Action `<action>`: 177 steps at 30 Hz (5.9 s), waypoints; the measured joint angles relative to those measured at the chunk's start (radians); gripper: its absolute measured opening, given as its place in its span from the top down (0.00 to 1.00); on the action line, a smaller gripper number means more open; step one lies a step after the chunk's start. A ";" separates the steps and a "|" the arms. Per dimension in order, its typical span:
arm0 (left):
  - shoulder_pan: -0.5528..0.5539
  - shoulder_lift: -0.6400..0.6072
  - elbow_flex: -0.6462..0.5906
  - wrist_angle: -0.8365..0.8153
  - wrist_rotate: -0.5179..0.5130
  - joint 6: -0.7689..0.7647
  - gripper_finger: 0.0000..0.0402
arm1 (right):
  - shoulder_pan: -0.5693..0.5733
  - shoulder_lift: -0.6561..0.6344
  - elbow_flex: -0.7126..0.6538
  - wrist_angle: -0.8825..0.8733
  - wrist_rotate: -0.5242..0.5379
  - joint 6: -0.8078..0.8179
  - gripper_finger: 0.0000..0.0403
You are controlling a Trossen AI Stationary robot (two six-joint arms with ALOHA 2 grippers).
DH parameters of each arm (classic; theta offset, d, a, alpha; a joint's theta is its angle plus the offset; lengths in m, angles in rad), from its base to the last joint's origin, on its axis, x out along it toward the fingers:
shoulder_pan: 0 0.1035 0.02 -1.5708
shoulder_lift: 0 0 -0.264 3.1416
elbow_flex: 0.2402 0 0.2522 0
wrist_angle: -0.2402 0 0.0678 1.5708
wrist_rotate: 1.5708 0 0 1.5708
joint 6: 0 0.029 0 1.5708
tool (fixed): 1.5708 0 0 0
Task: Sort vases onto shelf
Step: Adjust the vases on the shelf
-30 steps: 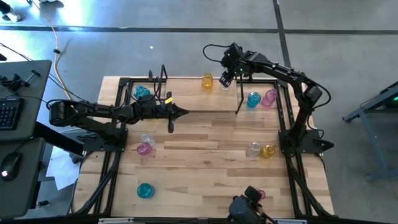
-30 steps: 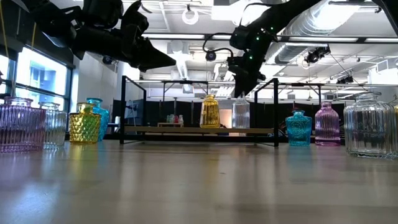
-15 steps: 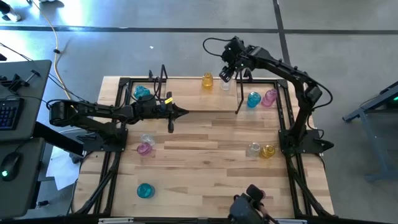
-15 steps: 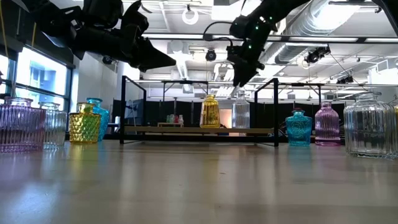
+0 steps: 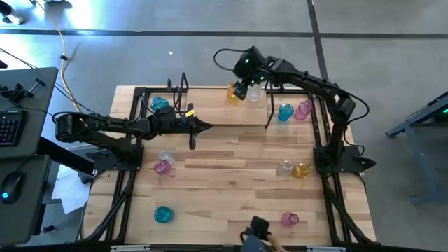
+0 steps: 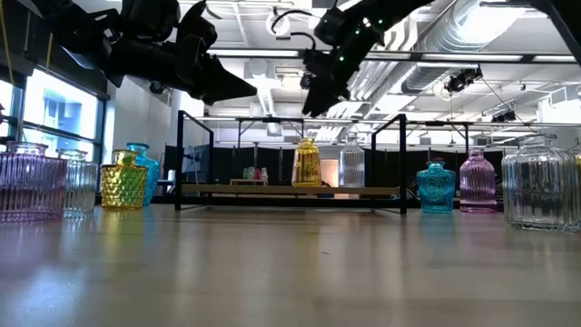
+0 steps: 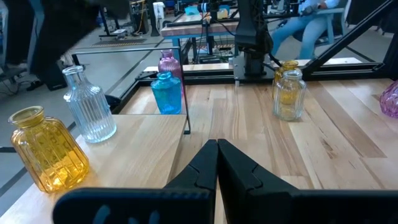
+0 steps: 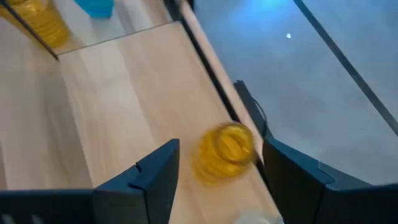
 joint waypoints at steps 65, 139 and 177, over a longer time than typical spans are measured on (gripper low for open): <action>0.000 0.000 0.000 -0.014 0.000 0.000 1.00 | -0.027 0.125 0.005 -0.040 0.108 0.045 0.36; 0.000 0.000 0.000 -0.015 0.000 -0.002 1.00 | -0.031 0.133 0.045 -0.037 0.078 0.053 0.68; 0.000 0.000 0.000 -0.015 0.000 -0.002 1.00 | -0.031 0.134 0.051 -0.047 0.081 0.054 0.52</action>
